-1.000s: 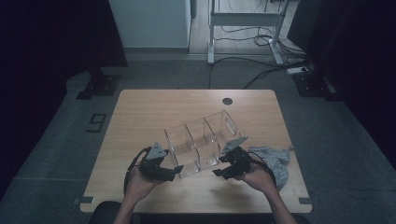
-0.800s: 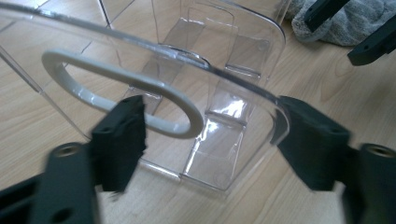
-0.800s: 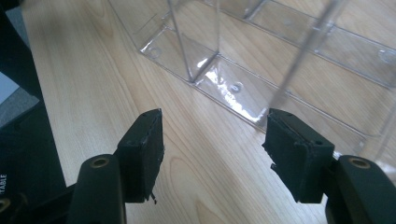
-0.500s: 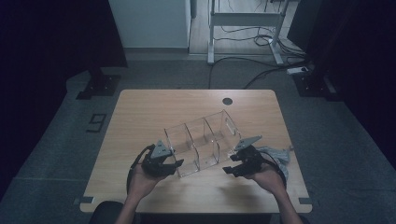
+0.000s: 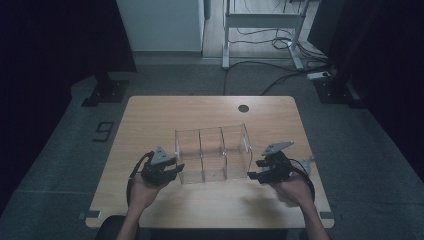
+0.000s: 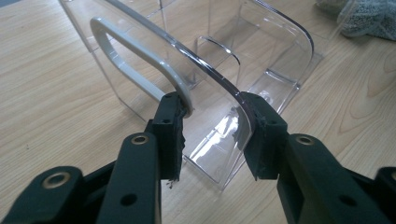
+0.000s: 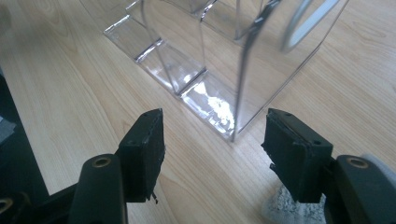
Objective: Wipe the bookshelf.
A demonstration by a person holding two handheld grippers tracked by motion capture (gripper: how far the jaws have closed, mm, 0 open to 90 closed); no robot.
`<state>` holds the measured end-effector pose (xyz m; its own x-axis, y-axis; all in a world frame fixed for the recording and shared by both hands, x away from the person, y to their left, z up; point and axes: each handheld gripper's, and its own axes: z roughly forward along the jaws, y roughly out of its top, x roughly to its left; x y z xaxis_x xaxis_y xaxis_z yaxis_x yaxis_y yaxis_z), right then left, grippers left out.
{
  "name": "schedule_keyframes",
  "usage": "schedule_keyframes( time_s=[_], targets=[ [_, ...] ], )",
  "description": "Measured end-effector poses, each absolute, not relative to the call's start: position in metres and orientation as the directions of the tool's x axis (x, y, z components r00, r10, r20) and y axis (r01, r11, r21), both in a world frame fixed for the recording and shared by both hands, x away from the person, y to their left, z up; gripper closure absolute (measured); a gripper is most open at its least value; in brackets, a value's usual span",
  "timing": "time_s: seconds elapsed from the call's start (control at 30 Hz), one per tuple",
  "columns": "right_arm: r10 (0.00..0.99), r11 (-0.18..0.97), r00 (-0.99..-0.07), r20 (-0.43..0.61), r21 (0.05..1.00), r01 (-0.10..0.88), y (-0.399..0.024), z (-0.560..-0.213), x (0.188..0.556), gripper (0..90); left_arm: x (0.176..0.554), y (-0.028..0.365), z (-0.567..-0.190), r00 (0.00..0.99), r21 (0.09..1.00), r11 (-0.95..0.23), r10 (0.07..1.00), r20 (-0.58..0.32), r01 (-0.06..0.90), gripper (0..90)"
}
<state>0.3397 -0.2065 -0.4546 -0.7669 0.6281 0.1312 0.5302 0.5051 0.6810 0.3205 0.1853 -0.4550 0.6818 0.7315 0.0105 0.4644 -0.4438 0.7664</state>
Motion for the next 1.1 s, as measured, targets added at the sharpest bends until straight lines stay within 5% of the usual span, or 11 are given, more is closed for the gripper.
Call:
schedule_keyframes(
  time_s=[0.37, 0.57, 0.8, 1.1],
  targets=[
    [0.637, 0.523, -0.765, 0.095, 0.676, 0.519, -0.199, -0.458, 0.341, 41.7, 0.334, 0.195, -0.458, 0.700, 0.781, -0.423, 0.714, -0.023, 0.458, 64.4],
    [0.650, 0.528, -0.757, 0.060, 0.682, 0.507, -0.194, -0.459, 0.340, 47.3, 0.326, 0.197, -0.463, 0.698, 0.775, -0.431, 0.716, -0.018, 0.462, 55.4],
    [0.663, 0.511, -0.747, 0.056, 0.695, 0.506, -0.193, -0.460, 0.341, 62.4, 0.321, 0.196, -0.469, 0.707, 0.733, -0.494, 0.707, 0.026, 0.467, 72.8],
    [0.667, 0.497, -0.742, 0.069, 0.700, 0.512, -0.193, -0.462, 0.352, 64.0, 0.337, 0.196, -0.468, 0.711, 0.731, -0.491, 0.703, 0.013, 0.473, 75.6]
  ],
)
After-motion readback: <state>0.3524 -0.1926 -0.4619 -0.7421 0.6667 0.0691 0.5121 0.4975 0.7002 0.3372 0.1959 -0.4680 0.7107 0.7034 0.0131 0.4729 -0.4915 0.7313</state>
